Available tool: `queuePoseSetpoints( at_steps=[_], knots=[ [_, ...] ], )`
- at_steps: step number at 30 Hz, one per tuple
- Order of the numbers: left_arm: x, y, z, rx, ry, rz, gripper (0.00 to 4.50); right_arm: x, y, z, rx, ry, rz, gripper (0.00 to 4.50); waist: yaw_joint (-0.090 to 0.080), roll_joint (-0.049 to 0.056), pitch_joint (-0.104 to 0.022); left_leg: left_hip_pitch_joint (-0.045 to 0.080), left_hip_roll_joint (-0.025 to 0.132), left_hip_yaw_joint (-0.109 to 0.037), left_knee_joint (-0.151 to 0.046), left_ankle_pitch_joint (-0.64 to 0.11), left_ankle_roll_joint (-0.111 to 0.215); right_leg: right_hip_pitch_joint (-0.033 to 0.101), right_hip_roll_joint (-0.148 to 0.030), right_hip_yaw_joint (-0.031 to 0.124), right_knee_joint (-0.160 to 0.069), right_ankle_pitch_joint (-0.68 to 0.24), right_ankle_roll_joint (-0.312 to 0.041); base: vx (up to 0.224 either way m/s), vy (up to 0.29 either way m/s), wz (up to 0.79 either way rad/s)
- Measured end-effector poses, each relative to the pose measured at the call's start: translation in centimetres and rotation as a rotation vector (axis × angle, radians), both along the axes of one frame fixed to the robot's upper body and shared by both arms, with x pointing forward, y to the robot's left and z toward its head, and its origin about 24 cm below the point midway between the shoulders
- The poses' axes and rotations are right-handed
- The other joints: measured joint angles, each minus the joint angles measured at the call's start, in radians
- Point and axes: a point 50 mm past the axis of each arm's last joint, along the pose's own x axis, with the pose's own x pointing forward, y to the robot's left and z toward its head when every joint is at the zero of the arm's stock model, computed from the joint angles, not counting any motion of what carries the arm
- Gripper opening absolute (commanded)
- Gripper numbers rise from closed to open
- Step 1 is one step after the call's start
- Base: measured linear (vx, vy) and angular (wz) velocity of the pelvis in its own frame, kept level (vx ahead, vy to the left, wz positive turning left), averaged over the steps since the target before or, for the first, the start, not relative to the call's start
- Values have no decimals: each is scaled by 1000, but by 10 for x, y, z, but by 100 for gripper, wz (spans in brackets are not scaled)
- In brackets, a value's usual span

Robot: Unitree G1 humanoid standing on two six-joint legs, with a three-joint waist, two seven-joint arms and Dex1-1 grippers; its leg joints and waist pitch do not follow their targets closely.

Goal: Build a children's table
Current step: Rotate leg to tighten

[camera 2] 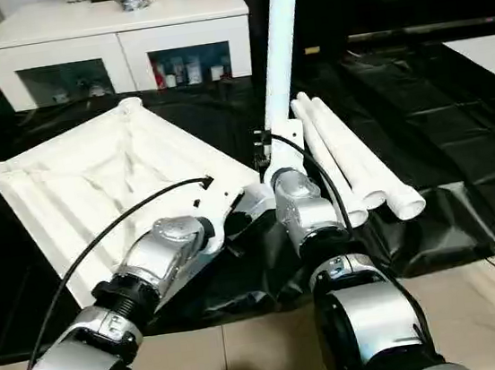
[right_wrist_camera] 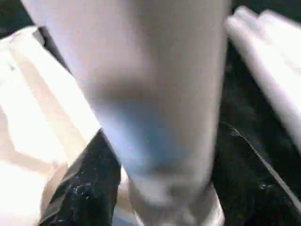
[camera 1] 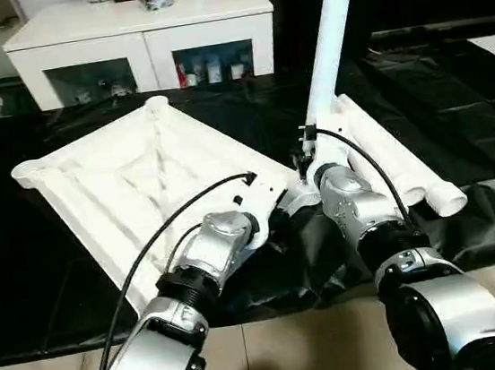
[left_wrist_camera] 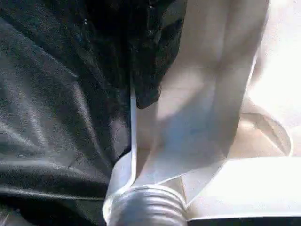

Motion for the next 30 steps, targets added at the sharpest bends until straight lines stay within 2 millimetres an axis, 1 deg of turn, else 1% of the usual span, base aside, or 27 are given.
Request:
queuePoseSetpoints(
  at_steps=[2,5,8,10,13,15,16,19,23,30],
  knots=[
    [1,3,1,-1,-3,2,0,0,2,0,14,-3,21,304,-5,1,1,-3,0,-1,-1,0,0,-3,0,-1,0,0,0,0,0,0],
    [2,6,3,1,-12,-1,0,1,2,4,28,-22,41,336,-4,1,1,-9,0,2,-5,0,0,-11,0,0,0,1,-2,0,0,0],
    [3,8,4,0,-17,-9,0,1,2,6,32,-29,75,356,-2,1,2,-9,1,5,-6,0,0,-13,0,1,1,16,-2,0,0,0],
    [3,8,6,-1,-22,-20,0,0,-2,7,24,-43,103,380,1,1,2,-9,2,6,-6,0,0,-14,0,1,1,22,-1,0,0,0],
    [2,9,7,-7,-27,-53,0,-4,-8,6,11,-61,143,395,10,2,3,-9,4,7,-7,1,0,-15,0,0,2,25,2,0,0,0],
    [1,10,8,-10,-38,-80,0,-6,-16,7,-16,-72,162,418,18,2,3,-9,6,9,-8,2,2,-15,1,-1,2,29,-1,0,0,0],
    [0,10,9,-9,-43,-91,0,-7,-19,7,-29,-78,176,425,21,2,3,-9,7,10,-8,3,2,-15,1,-1,3,30,0,0,0,0],
    [-1,14,12,-6,-54,-130,0,-11,-26,5,-65,-78,233,442,24,3,2,-9,13,17,-10,17,4,-18,2,-1,3,29,2,19,3,0],
    [-2,20,15,-6,-60,-167,0,-17,-35,5,-98,-91,316,442,24,5,3,-10,14,20,-6,21,8,-19,2,0,2,27,4,45,14,-2],
    [-6,31,15,0,-62,-216,0,-24,-44,11,-127,-127,450,442,24,5,3,-10,15,22,-5,20,10,-20,2,1,1,26,3,0,0,0]
  ],
)
